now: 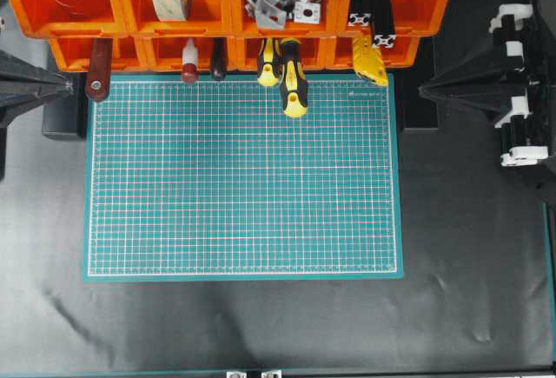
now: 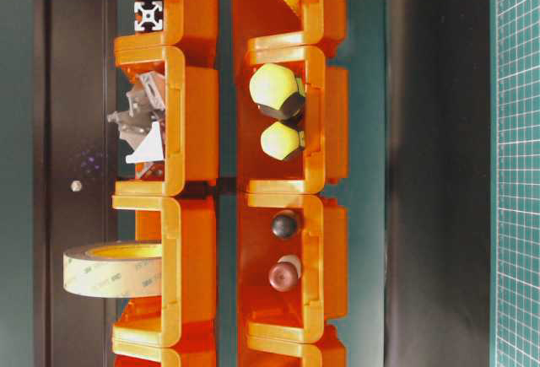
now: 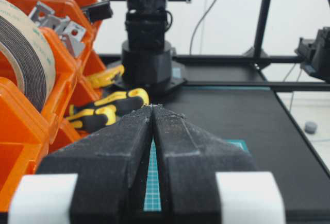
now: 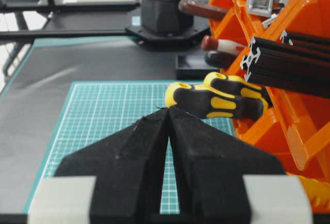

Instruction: Pick scraper from container rack with left arm.

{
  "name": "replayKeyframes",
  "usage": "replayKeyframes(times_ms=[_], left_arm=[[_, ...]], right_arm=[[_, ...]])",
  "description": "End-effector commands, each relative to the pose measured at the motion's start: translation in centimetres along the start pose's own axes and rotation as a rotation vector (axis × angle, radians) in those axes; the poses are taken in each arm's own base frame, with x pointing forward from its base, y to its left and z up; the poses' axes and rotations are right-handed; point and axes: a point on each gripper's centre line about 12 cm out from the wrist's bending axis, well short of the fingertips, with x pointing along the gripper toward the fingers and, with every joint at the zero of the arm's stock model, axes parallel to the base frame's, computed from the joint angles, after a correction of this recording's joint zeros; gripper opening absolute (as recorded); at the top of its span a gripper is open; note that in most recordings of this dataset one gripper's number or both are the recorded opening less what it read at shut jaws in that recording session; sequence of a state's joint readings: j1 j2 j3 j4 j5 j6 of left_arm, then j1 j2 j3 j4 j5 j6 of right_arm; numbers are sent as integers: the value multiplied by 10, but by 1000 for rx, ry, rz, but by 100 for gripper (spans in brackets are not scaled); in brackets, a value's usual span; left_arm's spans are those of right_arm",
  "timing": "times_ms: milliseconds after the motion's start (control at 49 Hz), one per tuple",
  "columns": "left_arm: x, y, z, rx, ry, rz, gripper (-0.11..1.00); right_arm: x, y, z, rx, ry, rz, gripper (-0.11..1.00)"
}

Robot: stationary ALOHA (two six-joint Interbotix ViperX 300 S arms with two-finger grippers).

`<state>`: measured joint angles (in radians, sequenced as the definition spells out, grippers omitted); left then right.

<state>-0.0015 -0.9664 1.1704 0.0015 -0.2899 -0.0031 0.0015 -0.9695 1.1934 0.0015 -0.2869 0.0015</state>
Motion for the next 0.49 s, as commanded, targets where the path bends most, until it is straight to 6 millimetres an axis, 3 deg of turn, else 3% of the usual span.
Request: replayKeyframes(times_ms=[0, 61, 143, 327, 470], left_arm=[[7, 0, 12, 40, 17, -7, 6], [9, 0, 20, 55, 54, -6, 8], [11, -2, 39, 81, 116, -12, 0], [7, -8, 72, 217, 283, -64, 0], [9, -18, 83, 313, 457, -142, 0]], right_arm=[[3, -1, 15, 11, -41, -6, 2], [2, -1, 20, 19, -60, -5, 3], [2, -1, 24, 37, -81, -7, 0], [1, -1, 25, 57, -88, -4, 0], [1, -1, 26, 71, -91, -5, 0]])
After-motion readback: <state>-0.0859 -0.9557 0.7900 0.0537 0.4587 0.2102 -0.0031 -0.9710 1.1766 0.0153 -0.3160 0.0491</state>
